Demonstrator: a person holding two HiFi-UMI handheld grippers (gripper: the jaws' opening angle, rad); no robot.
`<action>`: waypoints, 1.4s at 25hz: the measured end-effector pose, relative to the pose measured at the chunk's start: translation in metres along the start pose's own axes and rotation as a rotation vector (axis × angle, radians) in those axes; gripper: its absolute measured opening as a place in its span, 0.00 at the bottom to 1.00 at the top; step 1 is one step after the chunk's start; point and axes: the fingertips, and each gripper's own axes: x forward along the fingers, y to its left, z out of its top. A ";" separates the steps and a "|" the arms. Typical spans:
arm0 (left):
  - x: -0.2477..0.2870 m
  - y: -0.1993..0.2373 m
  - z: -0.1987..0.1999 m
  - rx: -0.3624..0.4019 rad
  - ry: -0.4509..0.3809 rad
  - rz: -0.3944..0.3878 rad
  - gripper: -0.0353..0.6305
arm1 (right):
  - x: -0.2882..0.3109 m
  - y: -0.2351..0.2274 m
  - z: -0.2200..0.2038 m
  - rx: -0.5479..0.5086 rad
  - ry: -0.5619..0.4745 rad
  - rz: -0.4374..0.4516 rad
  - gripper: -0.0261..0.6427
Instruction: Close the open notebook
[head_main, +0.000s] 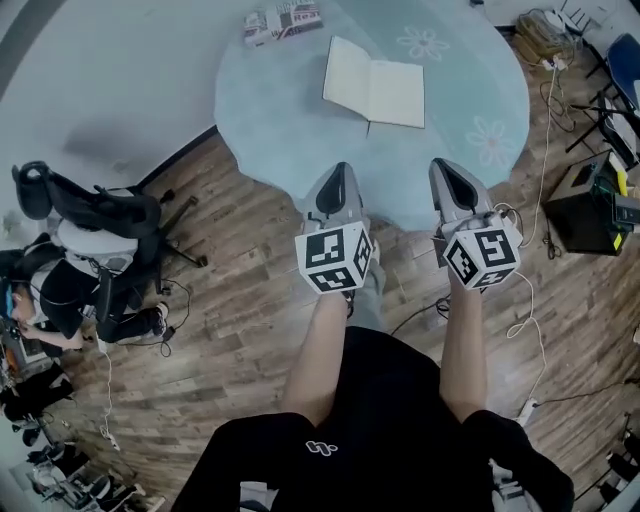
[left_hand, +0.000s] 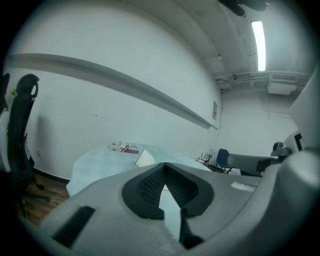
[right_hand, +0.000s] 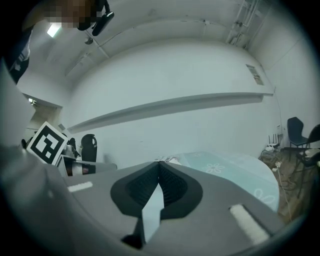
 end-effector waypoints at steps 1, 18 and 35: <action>0.016 0.006 0.000 0.011 0.010 0.002 0.06 | 0.018 -0.005 0.001 -0.006 0.004 0.008 0.06; 0.170 0.059 -0.063 -0.101 0.212 -0.032 0.21 | 0.118 -0.094 -0.011 -0.010 0.128 -0.017 0.06; 0.242 0.071 -0.090 -0.066 0.282 -0.034 0.18 | 0.106 -0.144 -0.028 0.017 0.196 -0.056 0.06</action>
